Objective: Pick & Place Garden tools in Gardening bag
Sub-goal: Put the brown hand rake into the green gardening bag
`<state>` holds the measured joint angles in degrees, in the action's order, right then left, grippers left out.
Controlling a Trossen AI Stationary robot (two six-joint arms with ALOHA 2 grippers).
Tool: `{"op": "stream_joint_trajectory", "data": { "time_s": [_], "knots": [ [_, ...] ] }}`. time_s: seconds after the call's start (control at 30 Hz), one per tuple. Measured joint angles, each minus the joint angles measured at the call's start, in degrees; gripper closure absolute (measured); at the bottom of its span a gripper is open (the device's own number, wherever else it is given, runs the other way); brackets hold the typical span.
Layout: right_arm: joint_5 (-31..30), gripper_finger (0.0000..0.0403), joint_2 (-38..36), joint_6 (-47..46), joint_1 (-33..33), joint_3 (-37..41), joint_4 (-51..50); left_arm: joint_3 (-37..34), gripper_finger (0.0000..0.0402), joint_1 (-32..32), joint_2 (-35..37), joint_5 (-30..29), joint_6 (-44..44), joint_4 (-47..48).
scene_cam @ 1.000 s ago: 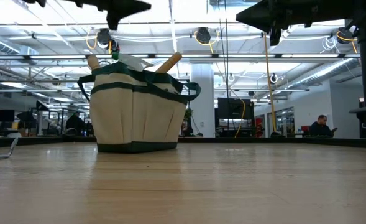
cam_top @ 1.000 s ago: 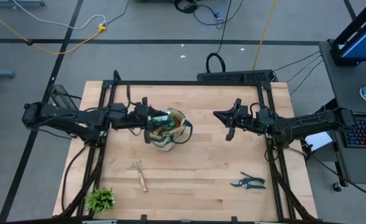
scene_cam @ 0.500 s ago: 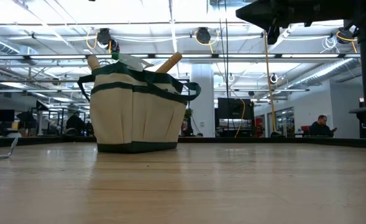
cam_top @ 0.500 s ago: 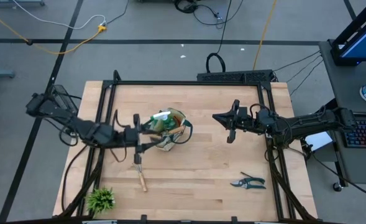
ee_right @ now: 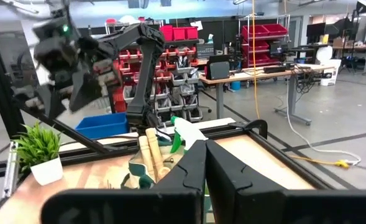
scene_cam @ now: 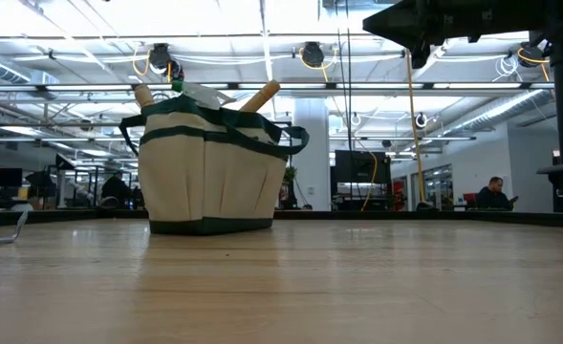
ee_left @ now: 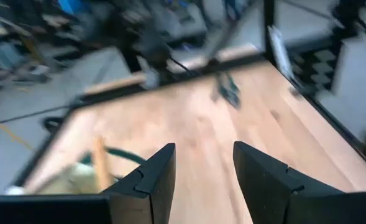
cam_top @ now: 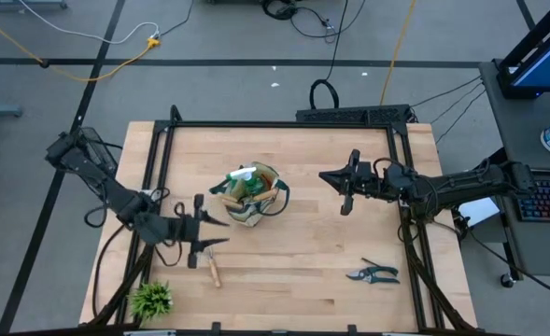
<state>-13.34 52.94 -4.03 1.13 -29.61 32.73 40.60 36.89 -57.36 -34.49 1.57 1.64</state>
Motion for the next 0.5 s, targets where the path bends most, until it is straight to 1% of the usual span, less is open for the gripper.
{"op": "stream_joint_trajectory", "data": {
  "time_s": [0.1,0.27,0.37,0.5],
  "knots": [
    [-0.02,0.0401,0.01,-2.04,0.00,0.00,-0.02,0.00,0.0234,1.75,-0.01,4.43,-2.22,5.76],
    [-0.02,0.0401,0.00,-2.80,0.00,0.00,-0.04,0.00,0.0234,4.25,-1.17,15.45,-3.45,15.94],
    [-0.04,0.0401,0.01,-2.80,0.00,0.00,-0.04,0.00,0.0234,5.36,-2.59,20.69,-1.64,20.11],
    [-0.04,0.0401,-0.01,-2.80,0.00,0.00,-0.04,0.00,0.0234,6.72,-4.93,24.56,4.28,23.98]
  ]
}}
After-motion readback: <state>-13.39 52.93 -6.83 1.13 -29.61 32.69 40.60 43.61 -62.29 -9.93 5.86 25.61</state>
